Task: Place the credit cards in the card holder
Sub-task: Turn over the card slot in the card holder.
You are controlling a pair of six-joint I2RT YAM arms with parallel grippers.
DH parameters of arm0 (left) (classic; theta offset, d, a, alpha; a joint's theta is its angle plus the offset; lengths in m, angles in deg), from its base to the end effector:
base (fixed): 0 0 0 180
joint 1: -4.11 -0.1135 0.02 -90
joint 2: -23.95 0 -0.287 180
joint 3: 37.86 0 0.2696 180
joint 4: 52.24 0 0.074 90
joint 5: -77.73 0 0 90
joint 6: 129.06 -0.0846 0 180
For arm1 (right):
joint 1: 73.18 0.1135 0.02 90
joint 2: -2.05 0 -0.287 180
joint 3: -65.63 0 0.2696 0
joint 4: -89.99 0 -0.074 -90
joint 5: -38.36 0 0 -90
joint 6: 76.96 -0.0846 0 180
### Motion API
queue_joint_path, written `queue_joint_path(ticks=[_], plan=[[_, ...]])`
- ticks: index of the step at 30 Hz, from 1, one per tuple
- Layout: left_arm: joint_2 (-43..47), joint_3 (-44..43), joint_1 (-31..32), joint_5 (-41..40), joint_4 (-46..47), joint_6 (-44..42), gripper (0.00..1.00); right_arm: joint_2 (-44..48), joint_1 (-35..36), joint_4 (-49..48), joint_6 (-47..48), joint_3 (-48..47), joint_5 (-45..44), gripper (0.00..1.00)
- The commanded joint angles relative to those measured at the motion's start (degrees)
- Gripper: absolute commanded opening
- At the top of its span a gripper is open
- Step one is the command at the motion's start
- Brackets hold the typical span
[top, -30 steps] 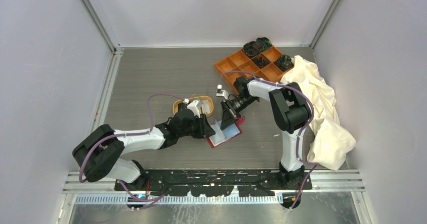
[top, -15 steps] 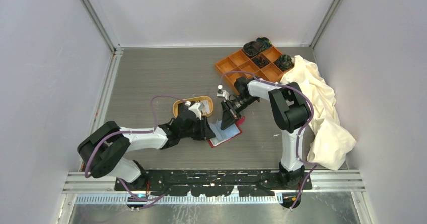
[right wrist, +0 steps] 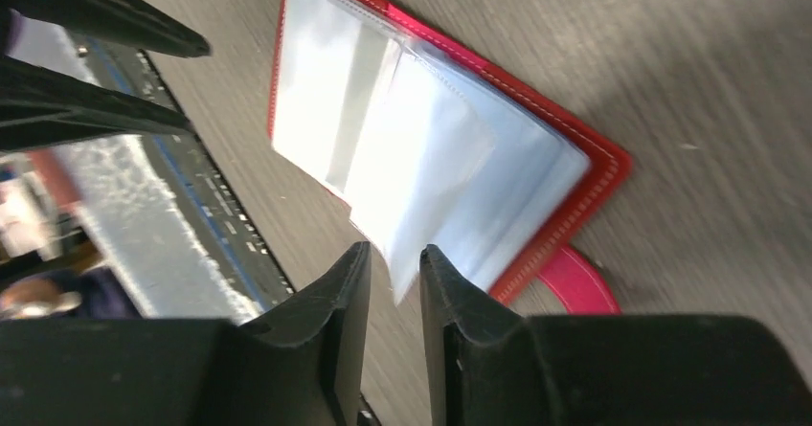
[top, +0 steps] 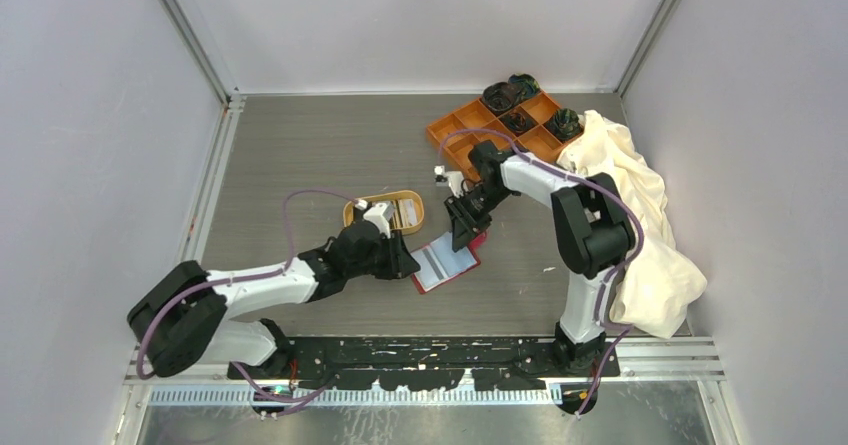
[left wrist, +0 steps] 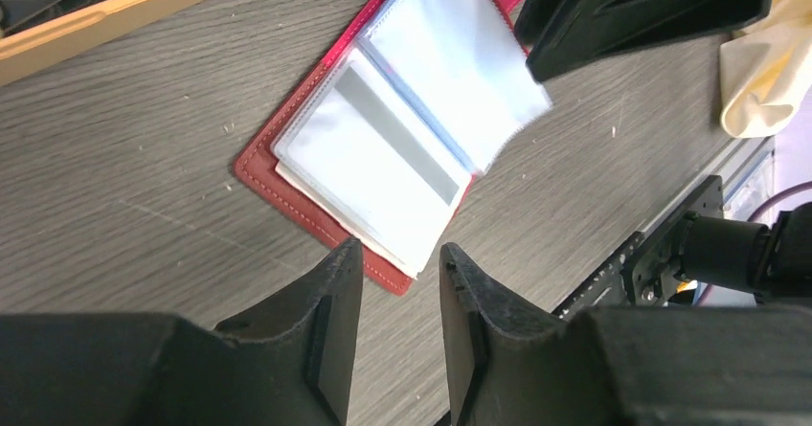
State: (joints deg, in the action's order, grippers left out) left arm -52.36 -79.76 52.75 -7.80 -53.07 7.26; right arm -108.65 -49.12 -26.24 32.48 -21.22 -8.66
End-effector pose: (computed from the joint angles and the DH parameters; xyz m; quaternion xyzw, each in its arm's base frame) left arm 0.1958 -0.2324 0.1486 0.0359 0.8868 -0.3621 0.2851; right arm 0.3177 0.2050 0.1372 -0.3518 0.8612 0.3667 0.0045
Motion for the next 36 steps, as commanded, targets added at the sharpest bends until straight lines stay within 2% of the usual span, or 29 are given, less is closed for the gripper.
queue_joint_path(ticks=[1,4,8,11,14,16,23,30,36], plan=[[7.38,1.83,0.15,-2.4,-2.87,-0.27,0.37,8.64,0.33,-2.24,3.91,0.52,-9.33,0.34],[9.32,2.57,0.18,-0.36,-0.9,-0.08,0.38,12.29,0.42,-3.47,6.48,2.3,-9.6,0.36],[8.03,4.92,0.07,1.9,7.94,1.3,0.43,16.96,0.62,-5.41,12.93,6.33,-4.01,0.36],[5.46,5.31,-0.1,2.67,10.67,1.62,0.43,21.69,0.89,-4.33,27.58,11.67,4.81,0.36],[3.87,5.51,-0.33,2.29,11.31,2.07,0.43,26.71,1.07,-0.09,49.64,17.31,11.01,0.52],[3.95,5.99,-0.47,1.49,11.62,2.23,0.42,29.09,1.04,1.71,56.09,19.07,11.8,0.6],[9.19,9.47,-0.71,-2.35,12.71,2.1,0.43,29.23,1.08,1.55,57.17,19.19,9.57,0.6],[15.73,15.14,-2.15,-3.14,17.27,3.52,0.62,29.1,1.06,1.51,57.11,18.98,8.67,0.6],[19.37,15.84,-2.76,-2.79,14.77,2.1,0.64,28.52,1.08,1.48,56.68,18.74,7.88,0.61]])
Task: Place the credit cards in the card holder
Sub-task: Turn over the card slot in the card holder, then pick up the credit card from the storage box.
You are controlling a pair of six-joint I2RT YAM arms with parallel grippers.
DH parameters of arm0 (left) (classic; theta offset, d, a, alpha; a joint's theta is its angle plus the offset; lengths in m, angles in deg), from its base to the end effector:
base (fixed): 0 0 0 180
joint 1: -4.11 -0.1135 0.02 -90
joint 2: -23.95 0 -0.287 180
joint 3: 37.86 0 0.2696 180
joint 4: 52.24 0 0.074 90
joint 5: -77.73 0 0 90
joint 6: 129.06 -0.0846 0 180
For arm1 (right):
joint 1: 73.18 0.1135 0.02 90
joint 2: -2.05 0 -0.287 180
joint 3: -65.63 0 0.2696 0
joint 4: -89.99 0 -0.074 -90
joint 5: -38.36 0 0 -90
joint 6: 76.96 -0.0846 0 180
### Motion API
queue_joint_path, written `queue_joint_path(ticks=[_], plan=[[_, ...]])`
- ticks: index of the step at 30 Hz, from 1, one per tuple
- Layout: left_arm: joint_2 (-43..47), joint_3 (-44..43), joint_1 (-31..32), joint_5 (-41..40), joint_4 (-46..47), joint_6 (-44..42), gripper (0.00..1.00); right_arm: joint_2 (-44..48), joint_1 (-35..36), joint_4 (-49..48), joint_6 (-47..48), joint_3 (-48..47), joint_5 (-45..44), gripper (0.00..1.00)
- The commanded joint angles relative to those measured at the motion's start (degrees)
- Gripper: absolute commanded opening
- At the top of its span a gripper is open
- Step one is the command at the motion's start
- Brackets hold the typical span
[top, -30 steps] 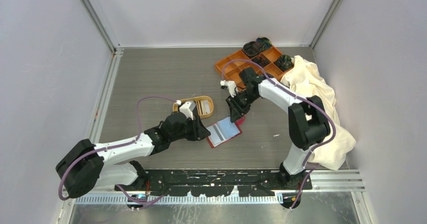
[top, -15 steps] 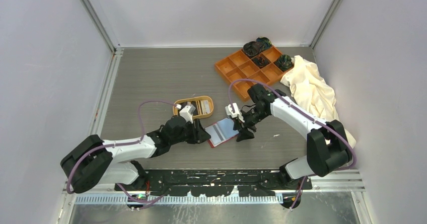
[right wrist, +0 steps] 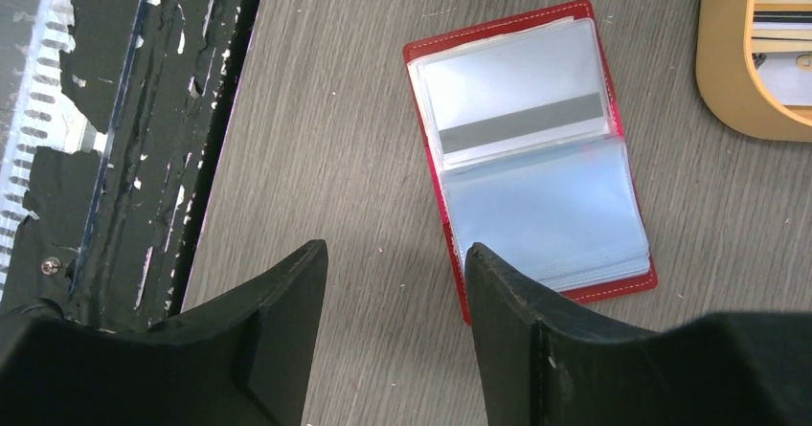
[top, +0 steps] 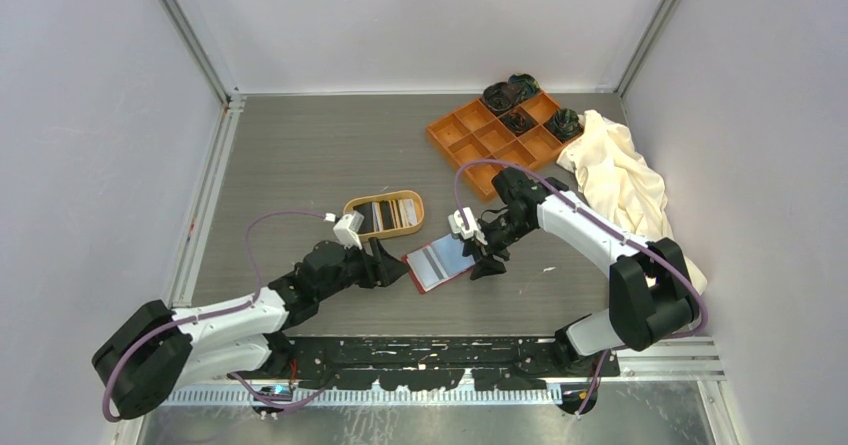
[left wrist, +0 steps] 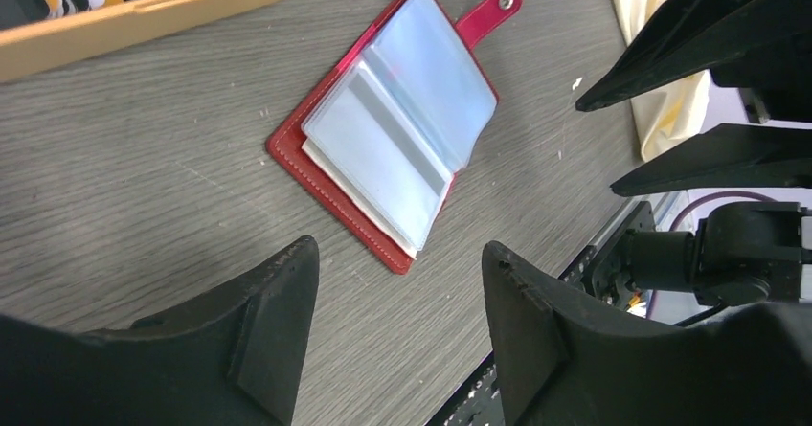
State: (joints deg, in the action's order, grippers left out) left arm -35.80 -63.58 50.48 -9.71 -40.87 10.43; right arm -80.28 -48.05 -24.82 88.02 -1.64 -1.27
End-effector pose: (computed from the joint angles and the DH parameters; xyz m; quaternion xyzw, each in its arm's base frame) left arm 0.1664 -0.1800 0.1495 -0.0103 0.8321 -0.4239 0.3576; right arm 0.2111 0.1710 0.2018 -0.7145 0.5512 0.3521 0.2484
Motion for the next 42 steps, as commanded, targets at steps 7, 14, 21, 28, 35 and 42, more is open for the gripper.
queue_joint_path(ticks=[7,14,21,28,35,42], plan=[[6.66,-2.97,-0.54,-3.85,-5.99,-6.16,0.63,-0.16,-0.05,0.11,0.96,-1.04,-0.34,0.61],[11.23,-10.63,-1.53,-10.9,-23.28,-13.53,0.63,-0.35,0.01,0.15,0.55,-1.37,-1.11,0.61],[8.39,-20.16,-9.94,-6.12,-33.33,-17.21,0.63,-0.75,0.08,-1.74,-10.38,-4.39,-1.68,0.61],[0.27,-37.07,-25.68,14.35,-43.77,-18.65,0.63,-4.29,3.37,-6.51,-34.32,-15.11,-7.54,0.62],[-8.42,-48.4,-34.97,22.14,-50.37,-23.06,0.63,-15.33,7.08,-8.93,-56.46,-32.55,-12.05,0.59],[-16.44,-50.67,-36.55,18.63,-54.98,-28.54,0.62,-23.75,8.68,-24.76,-83.39,-37.37,-14.96,0.59]])
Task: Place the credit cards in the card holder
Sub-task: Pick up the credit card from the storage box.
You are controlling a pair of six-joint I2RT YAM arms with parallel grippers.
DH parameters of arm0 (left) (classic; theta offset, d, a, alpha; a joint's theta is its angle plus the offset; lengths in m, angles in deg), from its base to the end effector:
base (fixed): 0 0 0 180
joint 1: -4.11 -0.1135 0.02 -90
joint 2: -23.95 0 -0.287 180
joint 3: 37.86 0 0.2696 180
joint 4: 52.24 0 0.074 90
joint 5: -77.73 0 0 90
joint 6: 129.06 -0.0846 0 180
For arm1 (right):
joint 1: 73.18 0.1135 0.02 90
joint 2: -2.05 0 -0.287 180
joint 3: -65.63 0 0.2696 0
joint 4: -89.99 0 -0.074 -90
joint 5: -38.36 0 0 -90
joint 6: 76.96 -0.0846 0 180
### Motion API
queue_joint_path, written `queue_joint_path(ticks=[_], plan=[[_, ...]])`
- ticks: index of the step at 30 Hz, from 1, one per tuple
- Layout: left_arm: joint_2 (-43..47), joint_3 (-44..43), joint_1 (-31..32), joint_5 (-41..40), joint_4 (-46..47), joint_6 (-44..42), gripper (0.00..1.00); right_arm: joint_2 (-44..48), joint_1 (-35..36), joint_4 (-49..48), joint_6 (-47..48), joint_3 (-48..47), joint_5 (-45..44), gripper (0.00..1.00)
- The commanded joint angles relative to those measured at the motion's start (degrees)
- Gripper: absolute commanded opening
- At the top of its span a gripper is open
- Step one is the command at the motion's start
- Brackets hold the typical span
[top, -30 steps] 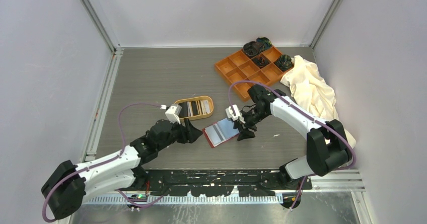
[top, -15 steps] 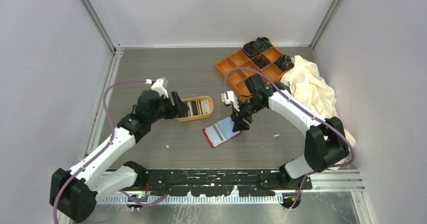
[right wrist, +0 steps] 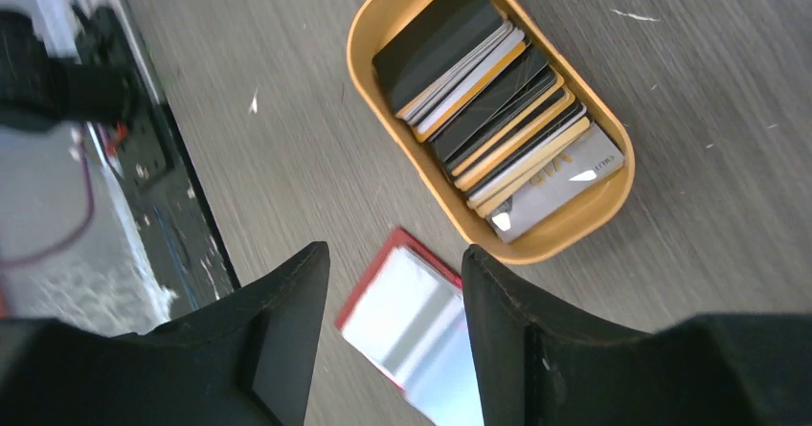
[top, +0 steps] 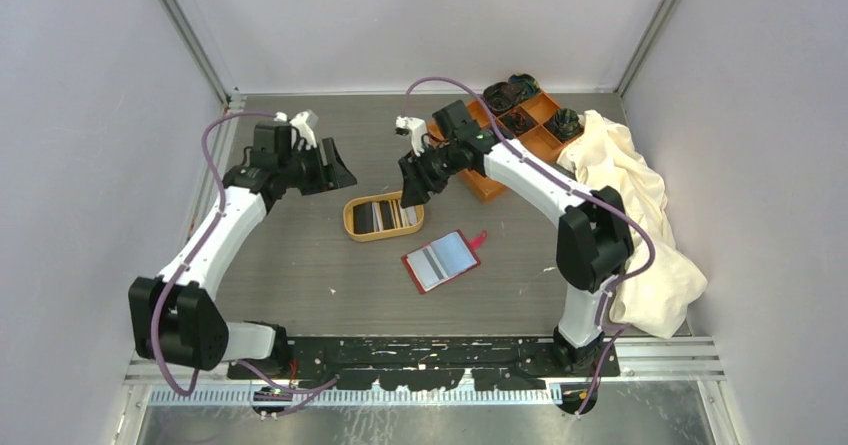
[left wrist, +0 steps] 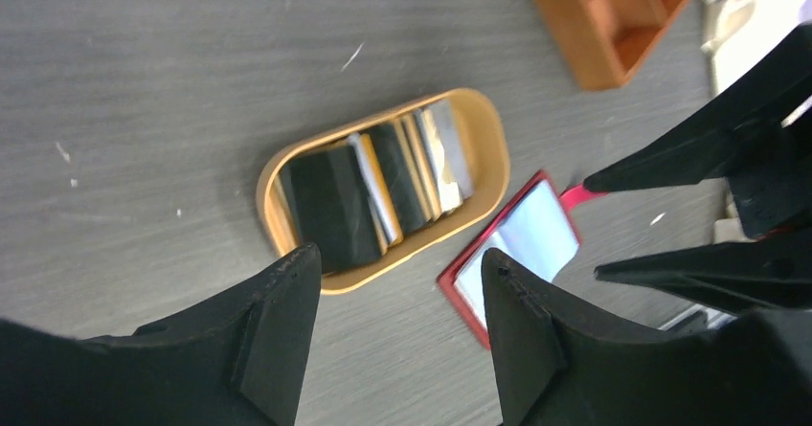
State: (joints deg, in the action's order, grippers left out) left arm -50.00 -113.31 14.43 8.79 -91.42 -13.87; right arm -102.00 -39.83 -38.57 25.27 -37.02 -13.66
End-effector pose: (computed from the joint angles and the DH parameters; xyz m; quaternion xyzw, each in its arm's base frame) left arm 0.3204 -0.0892 0.3029 -0.0343 0.8855 -0.2884 0.3628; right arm 0.3424 0.2877 0.2732 -0.4428 0.7862 0.3584 0.2397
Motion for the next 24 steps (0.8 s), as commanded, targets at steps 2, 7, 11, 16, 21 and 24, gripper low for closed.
queue_joint_path(ticks=[2,7,11,16,21,24], plan=[[-2.95,0.66,-0.5,0.01,-3.19,-4.52,0.62,-3.25,0.43,-15.01,-26.64,-1.43,-4.32,0.59],[-5.34,-0.12,-0.65,-2.5,-6.0,-6.22,0.6,-6.37,1.12,-20.26,-35.28,-0.23,-7.11,0.59],[-6.66,0.68,-0.62,-6.18,-5.73,-3.57,0.58,-9.05,2.99,-20.15,-37.92,-0.93,-12.8,0.62],[-9.21,0.01,-0.4,-6.51,-7.31,-2.25,0.56,-11.03,4.68,-20.03,-38.77,-0.74,-18.6,0.63],[-11.92,-0.61,0.97,-6.28,-8.23,-2.25,0.56,-12.44,5.81,-19.14,-39.2,-0.21,-22.49,0.63],[-12.95,-0.95,1.42,-6.28,-8.97,-2.34,0.56,-13.16,6.34,-18.66,-39.51,0.05,-24.36,0.63]])
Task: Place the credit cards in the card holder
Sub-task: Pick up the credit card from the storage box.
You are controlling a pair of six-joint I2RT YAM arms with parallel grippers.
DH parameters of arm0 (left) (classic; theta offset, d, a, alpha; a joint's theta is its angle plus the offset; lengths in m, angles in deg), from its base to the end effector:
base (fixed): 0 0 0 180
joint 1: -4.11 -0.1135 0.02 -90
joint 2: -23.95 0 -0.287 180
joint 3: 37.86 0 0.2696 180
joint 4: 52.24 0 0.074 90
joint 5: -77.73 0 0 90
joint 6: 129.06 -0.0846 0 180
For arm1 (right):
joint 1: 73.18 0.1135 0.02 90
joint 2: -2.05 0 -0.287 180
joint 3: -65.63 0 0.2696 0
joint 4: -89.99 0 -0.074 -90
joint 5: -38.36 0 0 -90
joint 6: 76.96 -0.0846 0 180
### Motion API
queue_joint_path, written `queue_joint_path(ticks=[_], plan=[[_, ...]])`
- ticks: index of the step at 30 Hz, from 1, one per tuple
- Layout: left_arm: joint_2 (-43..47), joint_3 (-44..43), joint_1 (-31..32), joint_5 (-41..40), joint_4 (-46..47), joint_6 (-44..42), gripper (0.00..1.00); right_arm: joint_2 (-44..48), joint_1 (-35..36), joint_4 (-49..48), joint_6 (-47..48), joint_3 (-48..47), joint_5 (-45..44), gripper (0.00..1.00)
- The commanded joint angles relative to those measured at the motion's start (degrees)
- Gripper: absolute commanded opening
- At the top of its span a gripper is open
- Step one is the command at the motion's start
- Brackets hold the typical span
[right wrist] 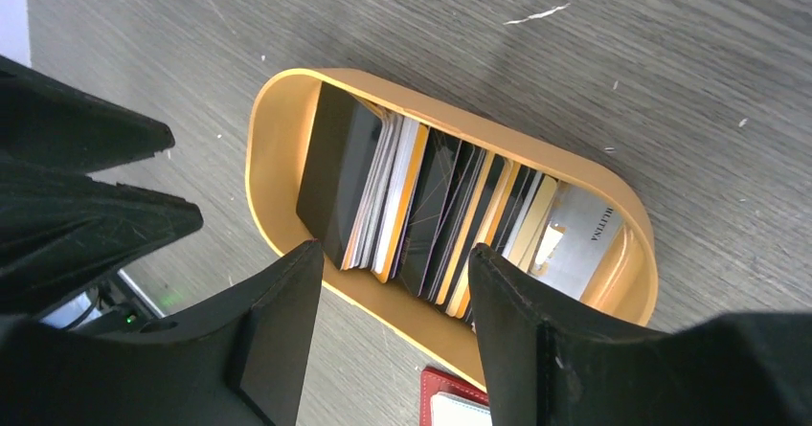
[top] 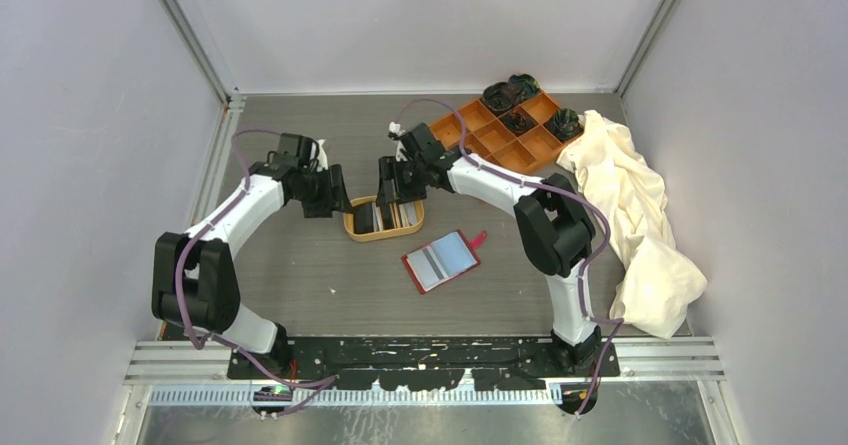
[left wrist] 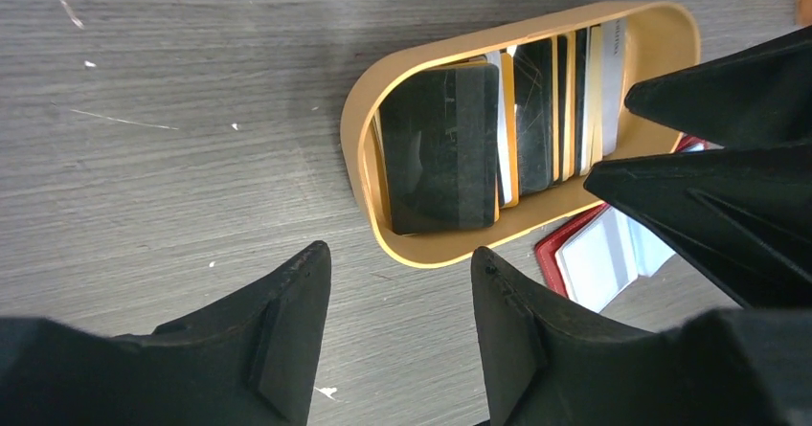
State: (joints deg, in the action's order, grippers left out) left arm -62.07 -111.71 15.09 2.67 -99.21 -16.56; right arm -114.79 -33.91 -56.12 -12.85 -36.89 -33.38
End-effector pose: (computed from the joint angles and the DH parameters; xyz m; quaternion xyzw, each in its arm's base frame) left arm 0.3331 -0.0868 0.2093 -0.0615 0.9544 -0.1960 0.2165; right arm 0.3809 0.3457 0.1878 -0.1637 0.9095 0.3145 0.2169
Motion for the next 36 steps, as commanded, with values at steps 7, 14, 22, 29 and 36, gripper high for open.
queue_joint_path(ticks=[7,14,22,29,36], plan=[[-3.77,-3.54,1.61,0.24,-2.66,-0.34,0.53,-1.57,1.51,1.58,-0.65,-0.9,-9.91,0.63],[-5.24,-4.28,2.16,0.35,-3.77,-1.13,0.5,-2.67,1.69,3.28,0.06,-1.73,-11.88,0.65],[-7.04,-5.03,2.45,2.29,-4.96,-1.67,0.44,-4.07,1.69,2.61,-2.52,-1.47,-5.35,0.66],[-8.22,-5.58,2.64,3.92,-5.65,-2.02,0.38,-4.61,1.21,0.36,-5.6,-0.49,0.49,0.66],[-8.72,-5.93,2.65,5.83,-6.0,-2.13,0.33,-3.18,-1.25,-8.22,-11.68,3.14,12.38,0.61]])
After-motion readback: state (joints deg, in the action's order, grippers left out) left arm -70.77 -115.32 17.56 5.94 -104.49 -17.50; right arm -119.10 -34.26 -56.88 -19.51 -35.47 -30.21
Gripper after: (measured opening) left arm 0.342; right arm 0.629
